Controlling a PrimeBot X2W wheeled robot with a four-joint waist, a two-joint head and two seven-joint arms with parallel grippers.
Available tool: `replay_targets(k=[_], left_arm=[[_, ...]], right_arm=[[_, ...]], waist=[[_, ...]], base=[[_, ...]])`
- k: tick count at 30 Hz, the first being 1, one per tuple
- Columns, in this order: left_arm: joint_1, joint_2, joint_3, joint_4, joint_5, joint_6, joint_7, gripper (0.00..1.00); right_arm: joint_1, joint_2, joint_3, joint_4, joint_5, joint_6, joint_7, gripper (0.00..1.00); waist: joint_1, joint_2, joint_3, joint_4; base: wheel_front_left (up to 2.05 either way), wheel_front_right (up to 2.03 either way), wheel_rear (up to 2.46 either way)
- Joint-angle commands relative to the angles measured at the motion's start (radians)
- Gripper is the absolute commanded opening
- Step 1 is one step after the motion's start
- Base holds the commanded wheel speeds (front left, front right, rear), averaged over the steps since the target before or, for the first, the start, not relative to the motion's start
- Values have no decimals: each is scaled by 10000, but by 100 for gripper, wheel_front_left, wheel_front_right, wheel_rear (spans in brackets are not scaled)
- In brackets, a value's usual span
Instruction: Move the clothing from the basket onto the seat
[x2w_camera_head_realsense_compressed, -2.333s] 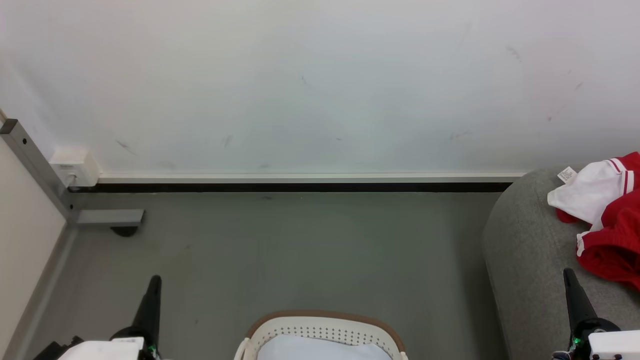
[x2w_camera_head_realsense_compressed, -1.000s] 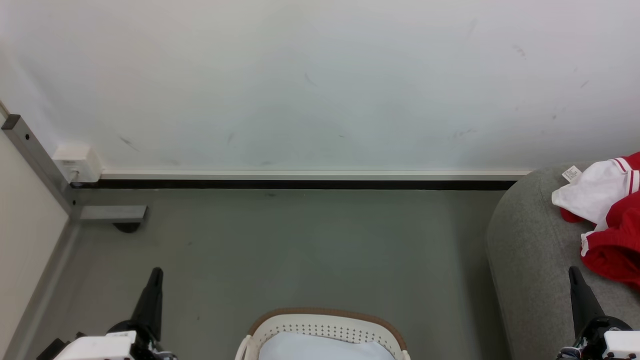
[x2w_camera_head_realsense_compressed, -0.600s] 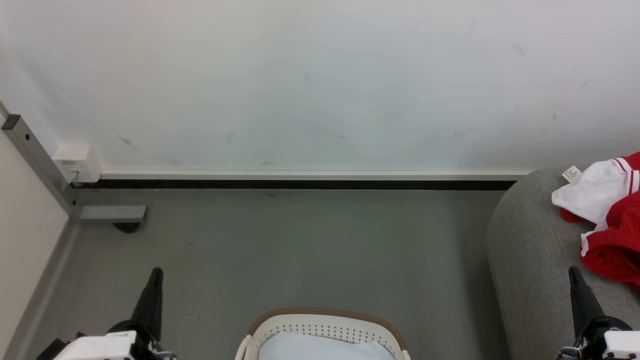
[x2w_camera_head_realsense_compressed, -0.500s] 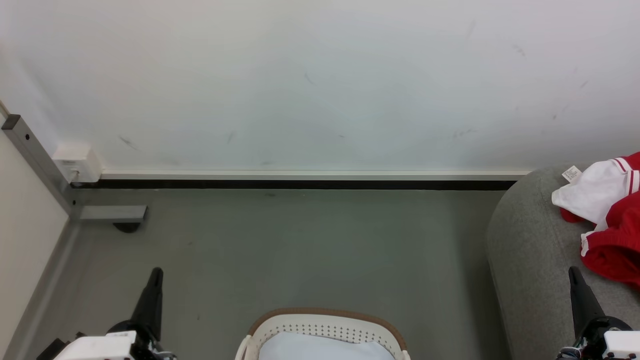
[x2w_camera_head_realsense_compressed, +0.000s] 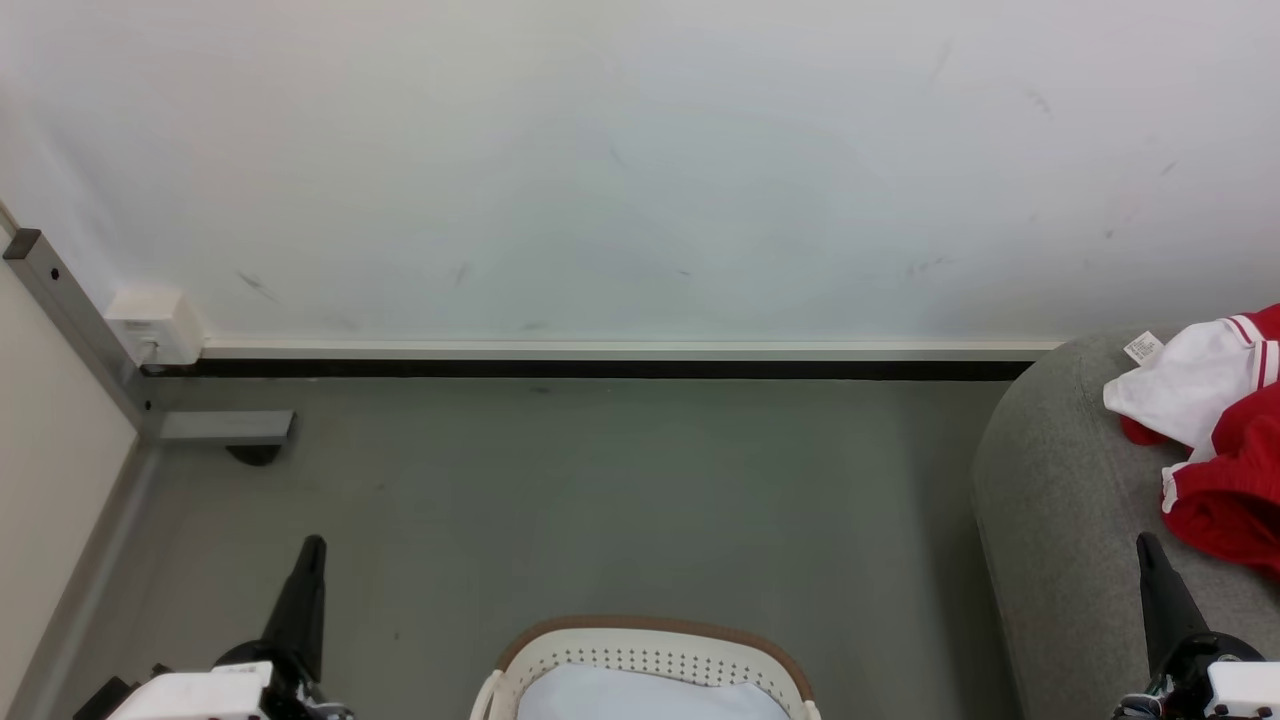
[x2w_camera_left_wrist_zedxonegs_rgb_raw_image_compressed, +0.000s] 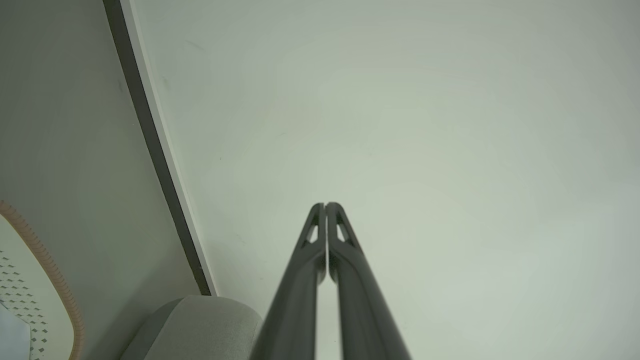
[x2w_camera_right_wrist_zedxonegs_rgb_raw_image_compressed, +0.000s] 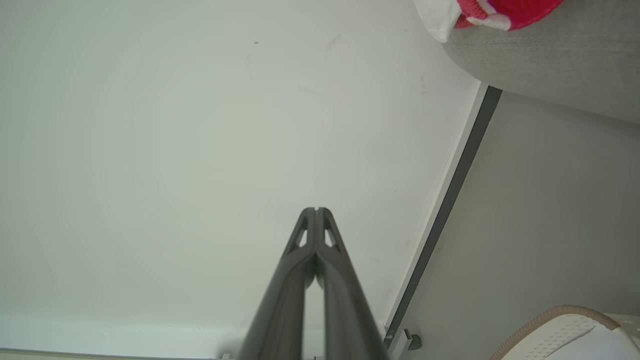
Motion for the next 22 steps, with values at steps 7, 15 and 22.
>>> replay_targets(k=[7, 15, 22], left_arm=[[-85, 21, 17, 2, -140, -42, 40, 0], [-85, 21, 17, 2, -140, -42, 39, 0], [-85, 21, 16, 2, -140, -42, 39, 0]], right_arm=[[-121, 17, -52, -38, -66, -21, -2, 0], [-123, 21, -57, -38, -74, -21, 5, 0], [-123, 23, -61, -38, -81, -21, 11, 0]], waist=[[0, 0, 0, 0], [0, 0, 0, 0], [0, 0, 0, 0]], base=[[0, 0, 0], [0, 0, 0], [0, 0, 0]])
